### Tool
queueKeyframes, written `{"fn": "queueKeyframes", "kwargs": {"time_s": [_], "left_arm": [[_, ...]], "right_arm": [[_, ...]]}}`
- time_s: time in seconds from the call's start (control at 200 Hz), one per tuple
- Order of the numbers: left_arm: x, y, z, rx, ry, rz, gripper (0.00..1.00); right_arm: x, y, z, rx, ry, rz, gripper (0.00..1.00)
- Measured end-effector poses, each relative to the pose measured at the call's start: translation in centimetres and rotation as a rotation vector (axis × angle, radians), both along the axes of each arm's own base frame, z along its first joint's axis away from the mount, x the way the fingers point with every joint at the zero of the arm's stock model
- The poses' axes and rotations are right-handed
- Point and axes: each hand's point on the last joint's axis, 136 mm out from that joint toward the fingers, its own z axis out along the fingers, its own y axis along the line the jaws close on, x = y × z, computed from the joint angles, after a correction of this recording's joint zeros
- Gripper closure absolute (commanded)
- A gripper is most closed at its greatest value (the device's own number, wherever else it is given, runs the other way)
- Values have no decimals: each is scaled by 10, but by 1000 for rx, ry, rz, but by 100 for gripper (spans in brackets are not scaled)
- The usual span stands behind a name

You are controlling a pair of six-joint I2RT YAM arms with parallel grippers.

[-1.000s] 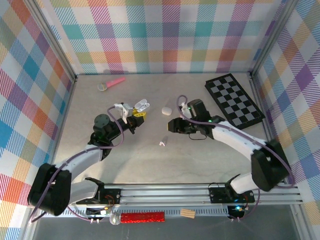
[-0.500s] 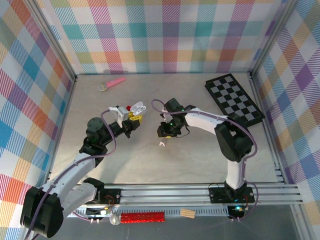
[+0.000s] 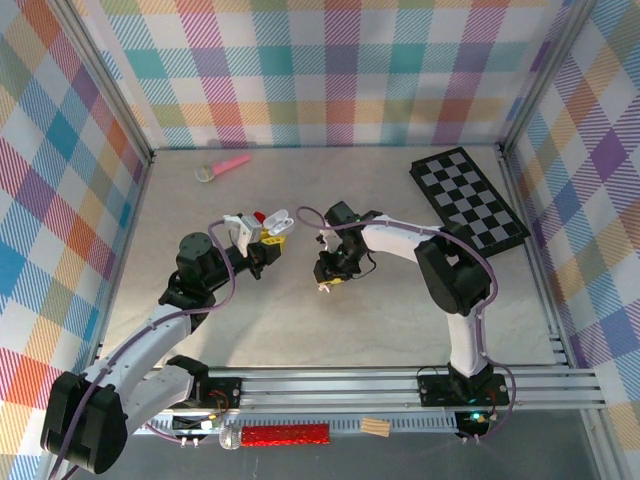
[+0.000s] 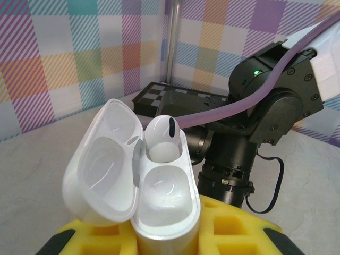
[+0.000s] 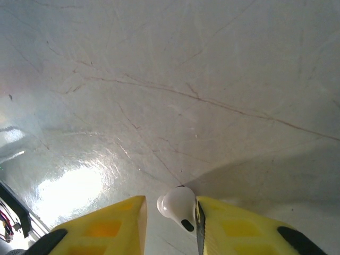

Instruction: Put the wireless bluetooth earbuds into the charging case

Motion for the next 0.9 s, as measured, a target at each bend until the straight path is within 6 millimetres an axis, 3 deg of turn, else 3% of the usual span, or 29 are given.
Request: {"fn": "queueKeyframes", "kwargs": {"time_s": [0.345, 0.895], "left_arm": [[-1, 0, -5, 19, 12, -1, 100], [-1, 0, -5, 19, 13, -1, 100]], "right_arm": [[-6, 0, -3, 4, 12, 29, 72], [-10, -2, -6, 3, 18, 39, 86]]}}
